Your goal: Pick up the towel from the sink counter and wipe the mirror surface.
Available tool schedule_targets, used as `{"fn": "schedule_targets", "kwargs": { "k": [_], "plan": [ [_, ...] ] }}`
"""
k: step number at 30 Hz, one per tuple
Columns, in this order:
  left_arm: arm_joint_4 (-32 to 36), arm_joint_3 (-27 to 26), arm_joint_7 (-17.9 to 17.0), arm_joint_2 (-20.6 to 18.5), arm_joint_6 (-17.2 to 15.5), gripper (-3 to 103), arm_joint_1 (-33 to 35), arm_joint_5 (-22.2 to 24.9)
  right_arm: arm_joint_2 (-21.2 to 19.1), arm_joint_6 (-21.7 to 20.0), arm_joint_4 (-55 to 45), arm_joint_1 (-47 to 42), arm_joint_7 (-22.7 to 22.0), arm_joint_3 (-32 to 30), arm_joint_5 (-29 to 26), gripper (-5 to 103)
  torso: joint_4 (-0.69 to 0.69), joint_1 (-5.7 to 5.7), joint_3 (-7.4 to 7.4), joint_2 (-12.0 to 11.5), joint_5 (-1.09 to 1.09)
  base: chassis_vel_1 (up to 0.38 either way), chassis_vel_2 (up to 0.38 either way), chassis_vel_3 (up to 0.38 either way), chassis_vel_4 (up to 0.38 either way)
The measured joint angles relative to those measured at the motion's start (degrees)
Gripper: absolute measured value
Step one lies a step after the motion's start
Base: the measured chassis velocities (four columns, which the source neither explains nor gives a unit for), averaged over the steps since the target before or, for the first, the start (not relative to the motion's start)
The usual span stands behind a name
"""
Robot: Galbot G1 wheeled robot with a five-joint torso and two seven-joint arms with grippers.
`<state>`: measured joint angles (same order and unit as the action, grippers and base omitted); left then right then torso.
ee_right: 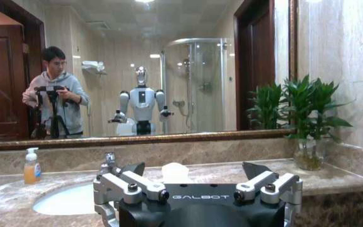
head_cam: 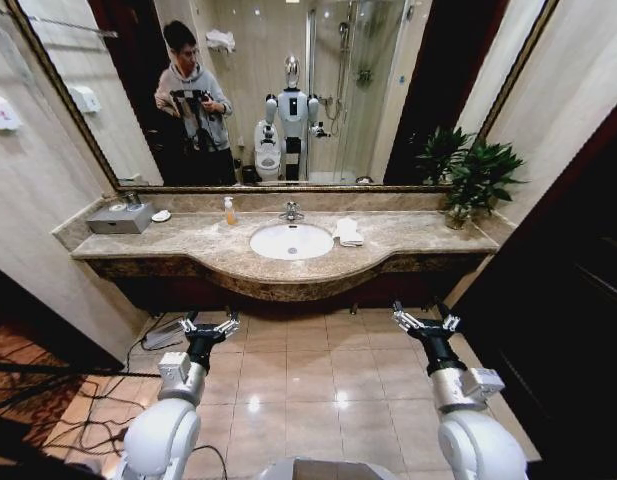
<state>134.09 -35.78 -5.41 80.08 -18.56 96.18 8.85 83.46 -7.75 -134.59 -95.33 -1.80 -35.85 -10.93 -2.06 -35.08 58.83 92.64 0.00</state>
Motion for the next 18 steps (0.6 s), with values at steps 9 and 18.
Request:
{"fn": "schedule_targets", "kwargs": {
  "k": [9,18],
  "plan": [
    [0.0,0.0,0.0,0.0,0.0,100,0.0,0.0,0.0,0.0,0.0,0.0,0.0,0.0,0.0,100,-0.01,0.06,-0.02,0.0,0.0,0.185,-0.179,-0.189,0.186],
    [0.0,0.0,0.0,0.0,0.0,100,0.0,0.0,0.0,0.0,0.0,0.0,0.0,0.0,0.0,100,0.0,-0.03,0.01,0.0,-0.01,0.031,-0.016,-0.027,0.024]
  ]
}}
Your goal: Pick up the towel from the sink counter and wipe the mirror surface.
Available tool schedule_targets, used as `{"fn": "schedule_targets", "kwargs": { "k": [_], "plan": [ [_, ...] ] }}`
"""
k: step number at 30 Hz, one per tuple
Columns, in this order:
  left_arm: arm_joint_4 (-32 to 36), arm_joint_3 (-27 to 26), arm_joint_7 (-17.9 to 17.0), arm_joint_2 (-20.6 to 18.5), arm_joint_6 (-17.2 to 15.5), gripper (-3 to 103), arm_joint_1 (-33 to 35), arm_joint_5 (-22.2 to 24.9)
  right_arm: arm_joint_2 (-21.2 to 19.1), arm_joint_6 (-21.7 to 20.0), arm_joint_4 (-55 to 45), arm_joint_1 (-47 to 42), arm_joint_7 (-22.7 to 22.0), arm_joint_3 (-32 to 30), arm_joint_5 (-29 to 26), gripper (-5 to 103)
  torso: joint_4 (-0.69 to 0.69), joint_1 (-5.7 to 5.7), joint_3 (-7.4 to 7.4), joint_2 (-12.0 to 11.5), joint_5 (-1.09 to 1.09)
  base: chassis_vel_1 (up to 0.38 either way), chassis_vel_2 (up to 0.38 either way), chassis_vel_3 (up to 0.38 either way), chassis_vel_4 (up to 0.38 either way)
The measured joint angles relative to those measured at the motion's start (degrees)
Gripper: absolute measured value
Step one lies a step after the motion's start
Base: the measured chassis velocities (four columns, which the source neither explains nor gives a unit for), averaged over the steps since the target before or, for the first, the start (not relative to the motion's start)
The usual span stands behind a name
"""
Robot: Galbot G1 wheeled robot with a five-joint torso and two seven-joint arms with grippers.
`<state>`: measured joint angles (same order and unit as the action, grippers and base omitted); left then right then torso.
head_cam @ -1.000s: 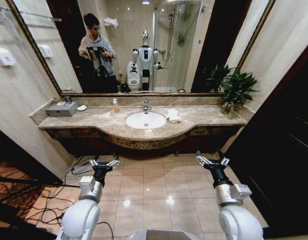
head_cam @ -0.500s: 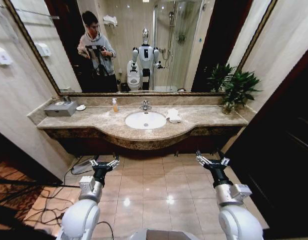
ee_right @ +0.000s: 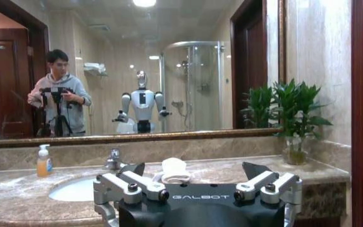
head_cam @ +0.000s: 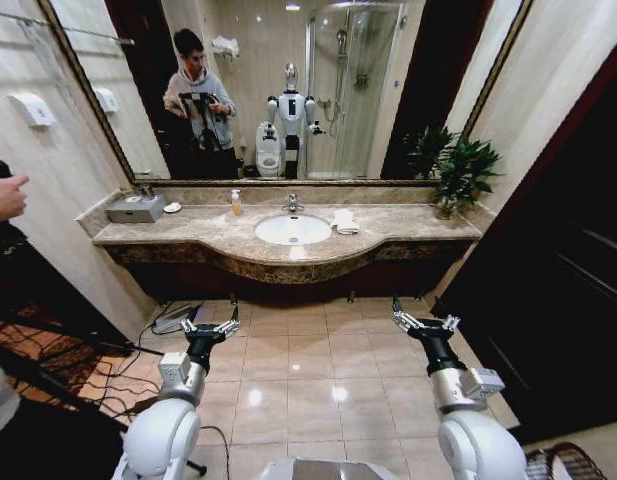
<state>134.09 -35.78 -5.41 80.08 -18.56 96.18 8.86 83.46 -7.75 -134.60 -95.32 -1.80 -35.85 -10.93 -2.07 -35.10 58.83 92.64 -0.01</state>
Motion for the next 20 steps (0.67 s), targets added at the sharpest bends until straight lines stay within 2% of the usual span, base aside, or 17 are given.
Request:
{"fn": "schedule_targets", "kwargs": {
  "k": [20],
  "plan": [
    [0.0,0.0,0.0,0.0,0.0,100,0.0,0.0,0.0,0.0,0.0,0.0,0.0,0.0,0.0,100,0.0,0.03,-0.01,0.0,0.0,-0.006,0.006,0.01,-0.009]
  ]
}}
